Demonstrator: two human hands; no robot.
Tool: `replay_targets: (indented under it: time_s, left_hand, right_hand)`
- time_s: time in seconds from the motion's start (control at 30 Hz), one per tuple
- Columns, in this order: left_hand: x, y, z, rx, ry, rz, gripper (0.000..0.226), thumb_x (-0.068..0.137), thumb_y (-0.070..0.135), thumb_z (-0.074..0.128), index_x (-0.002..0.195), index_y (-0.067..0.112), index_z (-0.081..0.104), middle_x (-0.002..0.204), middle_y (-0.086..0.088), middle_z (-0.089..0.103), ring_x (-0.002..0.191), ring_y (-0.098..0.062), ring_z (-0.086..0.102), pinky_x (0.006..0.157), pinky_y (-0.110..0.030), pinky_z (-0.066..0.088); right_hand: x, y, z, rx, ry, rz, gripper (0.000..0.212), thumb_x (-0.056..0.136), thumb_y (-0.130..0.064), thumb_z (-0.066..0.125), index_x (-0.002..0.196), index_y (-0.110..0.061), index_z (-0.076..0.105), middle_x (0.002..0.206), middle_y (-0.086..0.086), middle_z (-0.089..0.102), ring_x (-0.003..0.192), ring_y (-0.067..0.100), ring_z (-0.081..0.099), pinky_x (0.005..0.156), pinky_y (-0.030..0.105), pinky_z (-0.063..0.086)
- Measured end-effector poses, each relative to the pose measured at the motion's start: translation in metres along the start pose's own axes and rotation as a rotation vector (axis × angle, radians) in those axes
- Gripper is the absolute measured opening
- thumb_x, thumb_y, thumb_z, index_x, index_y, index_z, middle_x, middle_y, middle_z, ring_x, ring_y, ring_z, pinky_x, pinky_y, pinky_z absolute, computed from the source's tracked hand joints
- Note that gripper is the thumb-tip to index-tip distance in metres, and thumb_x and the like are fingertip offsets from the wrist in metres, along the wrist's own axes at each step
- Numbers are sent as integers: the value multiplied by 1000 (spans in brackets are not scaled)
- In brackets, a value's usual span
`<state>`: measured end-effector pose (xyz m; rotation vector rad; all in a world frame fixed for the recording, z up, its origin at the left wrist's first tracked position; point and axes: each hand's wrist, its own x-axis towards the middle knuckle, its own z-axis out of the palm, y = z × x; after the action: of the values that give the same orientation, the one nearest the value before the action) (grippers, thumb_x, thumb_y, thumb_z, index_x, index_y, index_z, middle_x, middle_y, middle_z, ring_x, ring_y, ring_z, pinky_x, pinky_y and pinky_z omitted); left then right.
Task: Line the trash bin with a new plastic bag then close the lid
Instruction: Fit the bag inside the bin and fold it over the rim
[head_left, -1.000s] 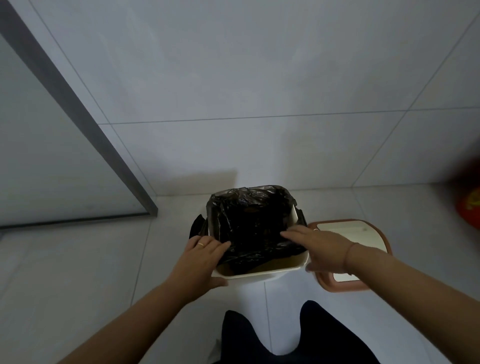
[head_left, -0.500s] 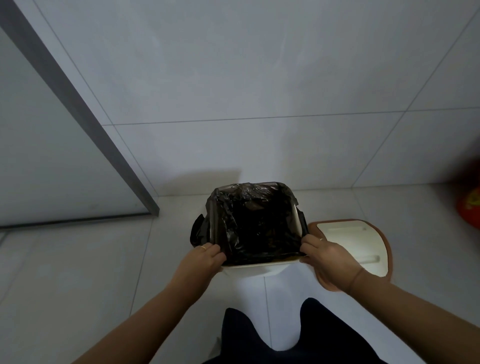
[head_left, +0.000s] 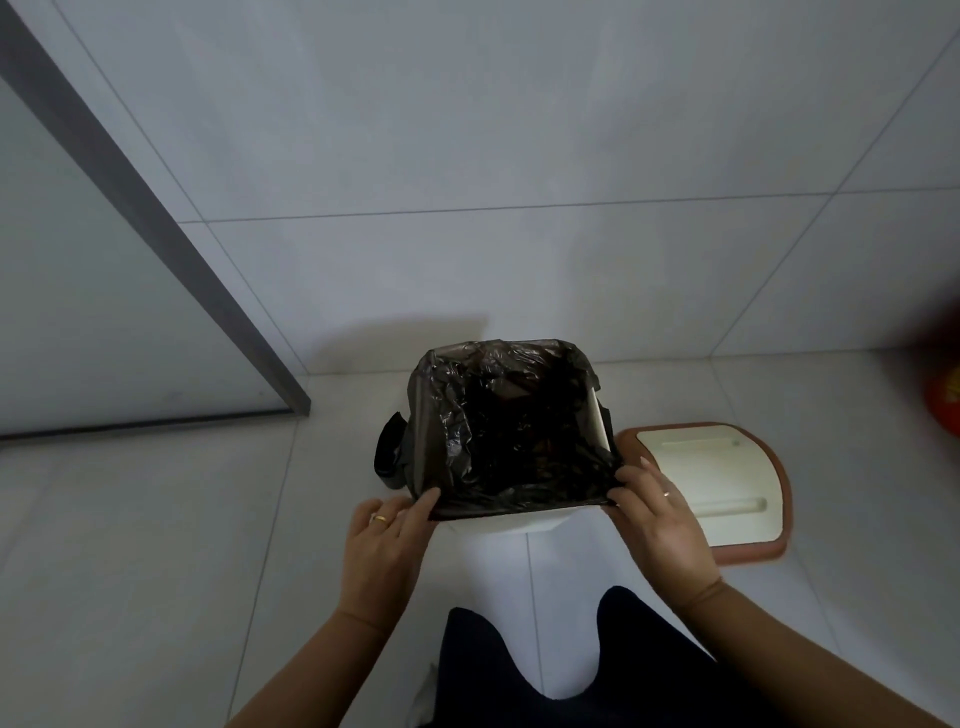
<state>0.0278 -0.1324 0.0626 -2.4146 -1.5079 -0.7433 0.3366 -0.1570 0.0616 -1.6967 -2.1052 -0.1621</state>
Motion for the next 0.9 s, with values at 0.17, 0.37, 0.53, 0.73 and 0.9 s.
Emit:
replay_targets:
  time_s: [0.17,0.37,0.53,0.73,0.9]
  left_hand:
    - [-10,14,8,-206,-127,-141,18,87,20,59,99,13,48,68,-4,70,57,-24,64,77,-22,37]
    - [-5,20,6,-913,-283,-1017,50,83,1,54,122,26,35,100,6,65,81,-15,62,70,-20,45]
    - [24,-21,15,-1441,-432,-1679,33,95,25,43,121,8,52,116,-13,65,103,-26,60,87,-39,43]
    - [84,-42,27,-1447,-613,-1463,54,82,62,51,103,15,65,93,-4,63,86,-17,59,92,-39,50]
    - [103,-39,46,-1504,-473,-1419,46,90,37,56,122,4,60,122,-16,65,112,-29,62,95,-42,49]
  right_hand:
    - [-19,-4,12,30,-148,40,22,74,-3,70,96,-1,71,98,15,71,88,35,70,84,50,55]
    - [2,-14,21,897,-386,933,27,90,-21,56,114,-16,65,113,-2,66,109,19,60,88,27,43]
    - [39,16,19,1386,-212,1387,26,85,-27,59,104,-12,68,104,5,67,96,21,60,85,30,45]
    - [91,16,11,1001,-186,958,47,76,-63,55,88,-18,61,88,-1,66,83,13,61,73,29,47]
    - [105,26,36,980,-142,1084,32,89,-37,54,73,-10,58,81,15,60,79,24,54,78,43,50]
